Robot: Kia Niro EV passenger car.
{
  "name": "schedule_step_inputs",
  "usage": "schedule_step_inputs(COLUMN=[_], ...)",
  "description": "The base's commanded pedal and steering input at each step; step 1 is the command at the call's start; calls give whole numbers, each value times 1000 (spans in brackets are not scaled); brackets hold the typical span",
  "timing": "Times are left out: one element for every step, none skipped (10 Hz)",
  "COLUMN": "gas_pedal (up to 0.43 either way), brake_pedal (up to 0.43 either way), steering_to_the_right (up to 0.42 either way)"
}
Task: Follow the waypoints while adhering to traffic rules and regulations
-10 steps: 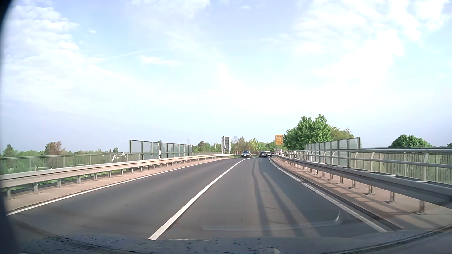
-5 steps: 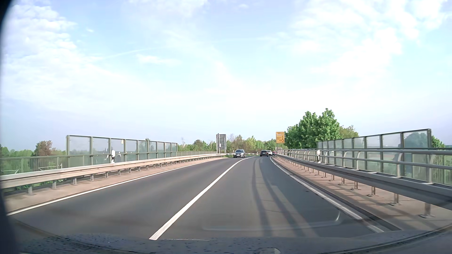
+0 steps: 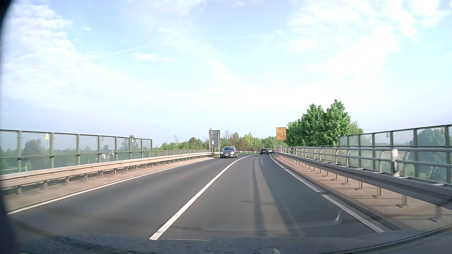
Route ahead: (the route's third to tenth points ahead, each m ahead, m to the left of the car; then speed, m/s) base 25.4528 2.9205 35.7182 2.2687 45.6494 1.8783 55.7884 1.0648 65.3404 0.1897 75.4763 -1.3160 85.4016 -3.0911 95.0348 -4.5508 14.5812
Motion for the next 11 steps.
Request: schedule_step_inputs(gas_pedal=[240,228,209,189,169,150,138,130,110,87,79], brake_pedal=[0,0,0,0,0,0,0,0,0,0,0], steering_to_the_right=[10,10,10,10,10,10,8,7,7,7,7])
